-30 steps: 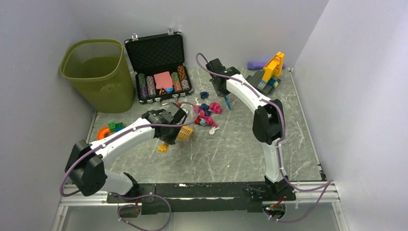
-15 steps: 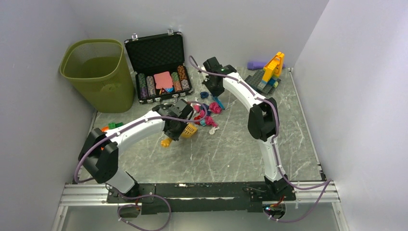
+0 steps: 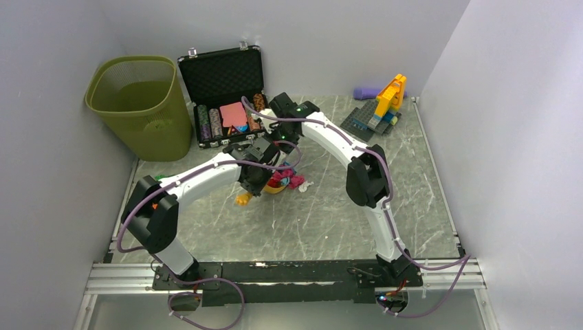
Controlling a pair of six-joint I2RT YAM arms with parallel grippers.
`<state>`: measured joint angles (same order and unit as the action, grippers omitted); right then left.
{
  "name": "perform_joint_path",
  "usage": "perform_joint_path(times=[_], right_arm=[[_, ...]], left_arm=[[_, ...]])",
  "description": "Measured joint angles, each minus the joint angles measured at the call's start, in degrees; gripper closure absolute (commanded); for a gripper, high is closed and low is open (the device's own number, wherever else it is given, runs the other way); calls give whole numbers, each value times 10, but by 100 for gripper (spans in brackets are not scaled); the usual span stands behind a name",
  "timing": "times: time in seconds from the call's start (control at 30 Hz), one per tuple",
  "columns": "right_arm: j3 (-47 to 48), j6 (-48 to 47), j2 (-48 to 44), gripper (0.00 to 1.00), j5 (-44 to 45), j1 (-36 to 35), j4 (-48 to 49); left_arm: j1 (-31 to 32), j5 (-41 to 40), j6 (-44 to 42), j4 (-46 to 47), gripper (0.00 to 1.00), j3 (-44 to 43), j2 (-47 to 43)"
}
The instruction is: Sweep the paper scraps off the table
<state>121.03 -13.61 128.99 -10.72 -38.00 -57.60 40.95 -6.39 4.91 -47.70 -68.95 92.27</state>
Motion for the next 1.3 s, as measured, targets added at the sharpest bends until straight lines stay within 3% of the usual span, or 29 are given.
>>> perform_joint_path(times=[0.23,0.5,0.77,1.3], right_arm=[[-26,18,-25,100,-80,13,0],[-54,75,-43,100,-91,14,-9],[-76,139,-87,100,-6,3,-20],[-83,176,-185,100,107,1,-32]], left_arm=[[1,1,5,13,100,1,6],[41,-35,32,102,100,85,-42],[59,-38,42,167,100,158,-116],[60,-25,55,196,100,172,-183]])
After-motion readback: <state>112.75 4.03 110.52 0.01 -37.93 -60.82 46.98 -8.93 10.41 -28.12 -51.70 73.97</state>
